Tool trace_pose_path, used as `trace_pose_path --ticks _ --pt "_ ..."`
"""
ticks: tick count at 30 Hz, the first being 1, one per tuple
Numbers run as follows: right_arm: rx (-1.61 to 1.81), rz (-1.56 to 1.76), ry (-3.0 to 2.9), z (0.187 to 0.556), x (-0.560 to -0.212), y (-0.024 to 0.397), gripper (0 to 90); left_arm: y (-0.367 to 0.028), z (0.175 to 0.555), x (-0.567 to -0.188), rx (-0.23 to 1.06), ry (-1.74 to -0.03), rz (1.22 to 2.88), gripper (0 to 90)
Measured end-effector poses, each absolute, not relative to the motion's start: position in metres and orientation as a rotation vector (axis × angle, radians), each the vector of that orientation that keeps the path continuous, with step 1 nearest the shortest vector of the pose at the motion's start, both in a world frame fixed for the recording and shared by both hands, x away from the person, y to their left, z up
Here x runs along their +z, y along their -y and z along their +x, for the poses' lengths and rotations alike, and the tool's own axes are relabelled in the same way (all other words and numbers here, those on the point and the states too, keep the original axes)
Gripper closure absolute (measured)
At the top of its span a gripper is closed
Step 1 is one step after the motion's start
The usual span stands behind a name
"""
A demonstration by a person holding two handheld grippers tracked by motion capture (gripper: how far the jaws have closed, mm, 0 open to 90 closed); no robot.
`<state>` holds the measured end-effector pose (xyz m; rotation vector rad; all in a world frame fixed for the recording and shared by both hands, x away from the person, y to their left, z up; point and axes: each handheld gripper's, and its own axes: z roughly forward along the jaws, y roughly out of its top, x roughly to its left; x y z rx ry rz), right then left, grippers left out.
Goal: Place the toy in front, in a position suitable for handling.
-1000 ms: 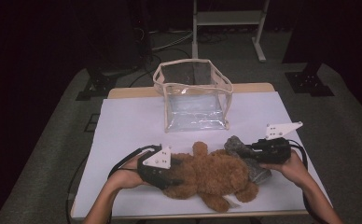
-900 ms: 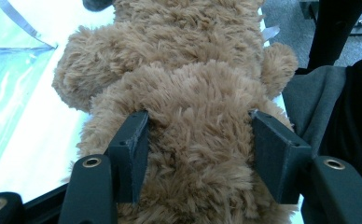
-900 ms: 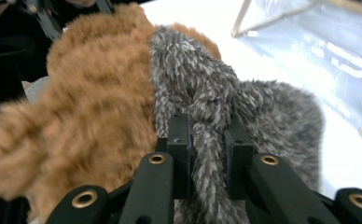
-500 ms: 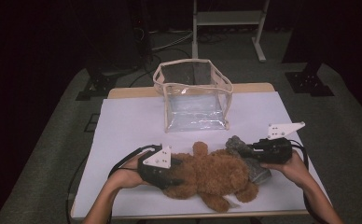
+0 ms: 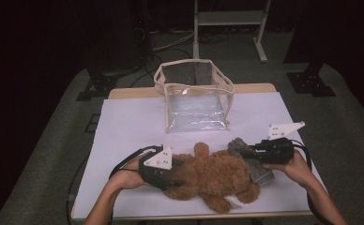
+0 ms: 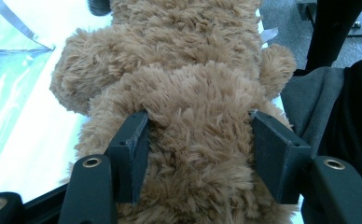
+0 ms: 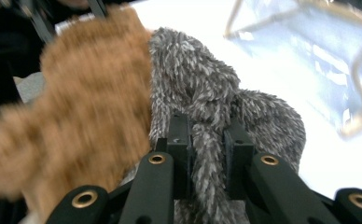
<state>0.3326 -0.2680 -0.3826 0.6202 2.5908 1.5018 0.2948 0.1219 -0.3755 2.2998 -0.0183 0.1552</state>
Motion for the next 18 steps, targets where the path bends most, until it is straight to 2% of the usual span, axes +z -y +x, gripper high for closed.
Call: trace_pose_path --ticks 10,14,18 --pt "1.488 0.327 -2.672 0.327 -0.341 0.202 75.7 -0.122 0.293 -0.375 0.167 0.022 2.299 40.3" --pt "1.399 0.256 -2.734 0.318 -0.341 0.184 75.7 -0.122 0.292 -0.374 0.185 0.021 2.298 39.2" --pt "1.334 0.280 -2.757 0.318 -0.351 0.186 76.5 -0.131 0.290 -0.367 0.198 0.008 2.268 38.8"
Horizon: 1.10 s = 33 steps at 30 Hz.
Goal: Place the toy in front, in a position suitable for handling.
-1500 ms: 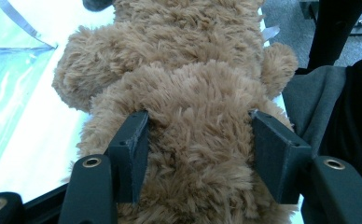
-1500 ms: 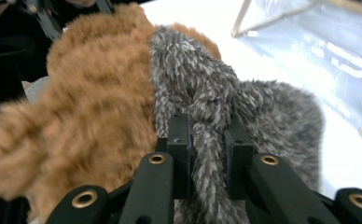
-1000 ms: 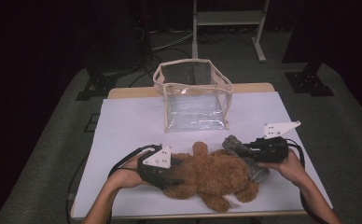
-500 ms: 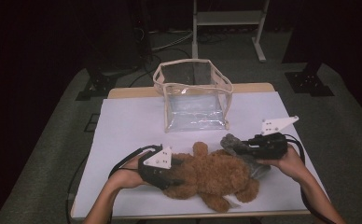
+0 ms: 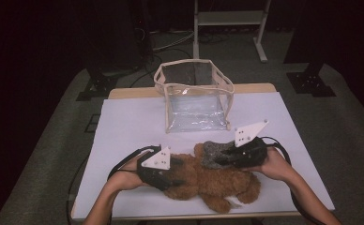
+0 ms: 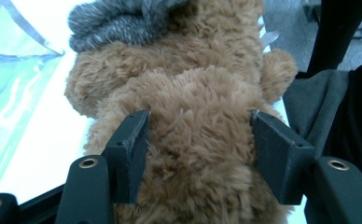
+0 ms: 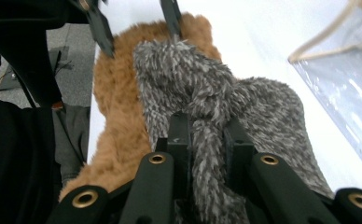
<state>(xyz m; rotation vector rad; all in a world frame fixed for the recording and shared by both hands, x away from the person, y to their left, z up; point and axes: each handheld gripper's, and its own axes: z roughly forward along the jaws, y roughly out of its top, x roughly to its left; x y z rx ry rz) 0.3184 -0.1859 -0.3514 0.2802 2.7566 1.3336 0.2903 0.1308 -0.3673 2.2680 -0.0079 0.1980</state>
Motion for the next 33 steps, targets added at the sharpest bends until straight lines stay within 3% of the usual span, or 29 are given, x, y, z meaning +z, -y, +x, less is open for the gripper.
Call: trace_pose_path --ticks 6,11,21,25,33 --pt "1.365 0.371 -2.734 0.322 -0.360 0.208 76.8 -0.149 0.292 -0.364 0.207 -0.043 2.271 37.9" --pt "1.365 0.435 -2.719 0.323 -0.361 0.223 76.9 -0.140 0.294 -0.381 0.158 -0.056 2.270 40.6" --pt "1.490 0.251 -2.707 0.297 -0.319 0.198 77.0 -0.122 0.298 -0.385 0.160 -0.034 2.273 43.8" --pt "1.362 0.247 -2.782 0.296 -0.340 0.179 76.9 -0.118 0.298 -0.385 0.169 -0.026 2.270 43.3" --pt "1.312 0.345 -2.776 0.304 -0.359 0.199 78.1 -0.134 0.296 -0.373 0.210 -0.037 2.272 39.2"
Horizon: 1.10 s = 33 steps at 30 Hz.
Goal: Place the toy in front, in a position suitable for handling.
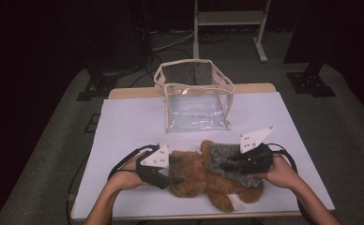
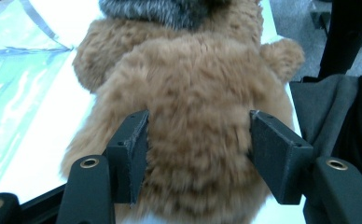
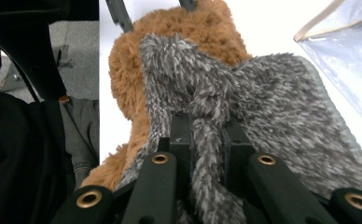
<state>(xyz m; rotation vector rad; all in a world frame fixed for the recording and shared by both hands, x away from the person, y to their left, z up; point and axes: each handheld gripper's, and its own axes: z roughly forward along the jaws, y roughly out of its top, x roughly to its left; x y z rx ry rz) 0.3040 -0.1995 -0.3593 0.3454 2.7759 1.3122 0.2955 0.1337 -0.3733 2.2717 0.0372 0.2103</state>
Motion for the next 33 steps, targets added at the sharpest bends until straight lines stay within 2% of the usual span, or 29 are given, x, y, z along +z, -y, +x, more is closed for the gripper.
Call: trace_pose_path --ticks 3,11,16,20,26,33 --pt "1.315 0.359 -2.765 0.301 -0.361 0.208 78.1 -0.136 0.298 -0.374 0.203 -0.057 2.276 39.2" --pt "1.292 0.388 -2.741 0.301 -0.354 0.221 77.6 -0.111 0.298 -0.389 0.167 -0.021 2.265 44.7" --pt "1.294 0.356 -2.690 0.304 -0.338 0.212 77.5 -0.095 0.301 -0.389 0.159 0.004 2.269 44.9" --pt "1.238 0.336 -2.714 0.309 -0.340 0.205 77.5 -0.086 0.301 -0.389 0.163 0.022 2.276 44.6" --pt "1.223 0.433 -2.703 0.308 -0.347 0.234 77.6 -0.085 0.302 -0.391 0.162 0.026 2.268 44.1" --pt "1.171 0.366 -2.705 0.314 -0.335 0.209 77.5 -0.071 0.303 -0.390 0.157 0.042 2.278 44.1"
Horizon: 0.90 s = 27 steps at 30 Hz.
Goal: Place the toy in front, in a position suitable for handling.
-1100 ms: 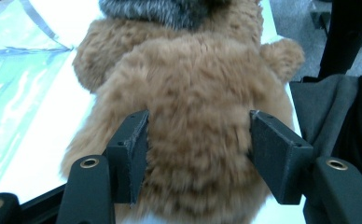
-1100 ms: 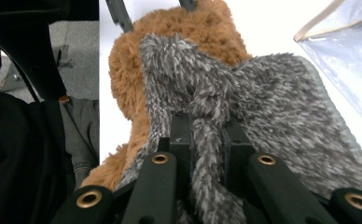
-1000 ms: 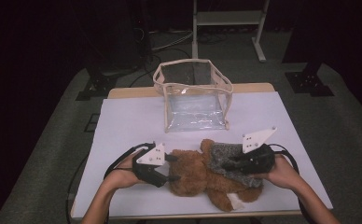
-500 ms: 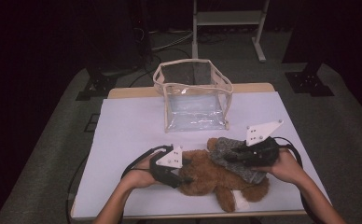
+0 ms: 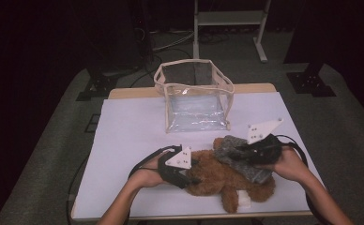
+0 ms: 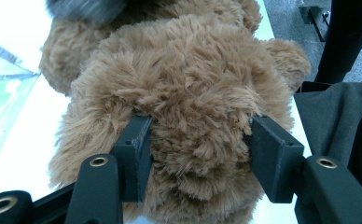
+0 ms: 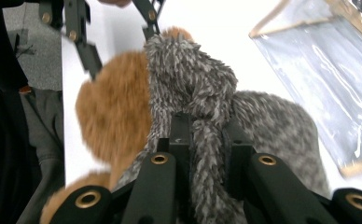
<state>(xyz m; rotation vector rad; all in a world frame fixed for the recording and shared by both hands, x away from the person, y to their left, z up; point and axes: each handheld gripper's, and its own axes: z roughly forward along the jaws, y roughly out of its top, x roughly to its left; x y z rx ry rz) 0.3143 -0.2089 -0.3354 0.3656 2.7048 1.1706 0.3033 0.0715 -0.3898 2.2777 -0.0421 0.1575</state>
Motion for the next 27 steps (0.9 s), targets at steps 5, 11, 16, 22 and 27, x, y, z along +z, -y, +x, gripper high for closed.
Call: trace_pose_path --ticks 5,11,16,22,27 --pt "1.123 0.358 -2.739 0.321 -0.346 0.198 77.4 -0.068 0.305 -0.390 0.162 0.066 2.284 44.0" --pt "1.162 0.456 -2.693 0.315 -0.348 0.232 77.5 -0.069 0.303 -0.391 0.167 0.056 2.276 43.5" --pt "1.242 0.415 -2.671 0.302 -0.342 0.227 77.4 -0.065 0.306 -0.391 0.174 0.055 2.279 43.6" --pt "1.160 0.324 -2.715 0.298 -0.350 0.209 77.2 -0.064 0.306 -0.389 0.165 0.057 2.296 43.5" --pt "1.191 0.461 -2.662 0.310 -0.346 0.239 77.0 -0.066 0.306 -0.390 0.160 0.053 2.290 43.3"
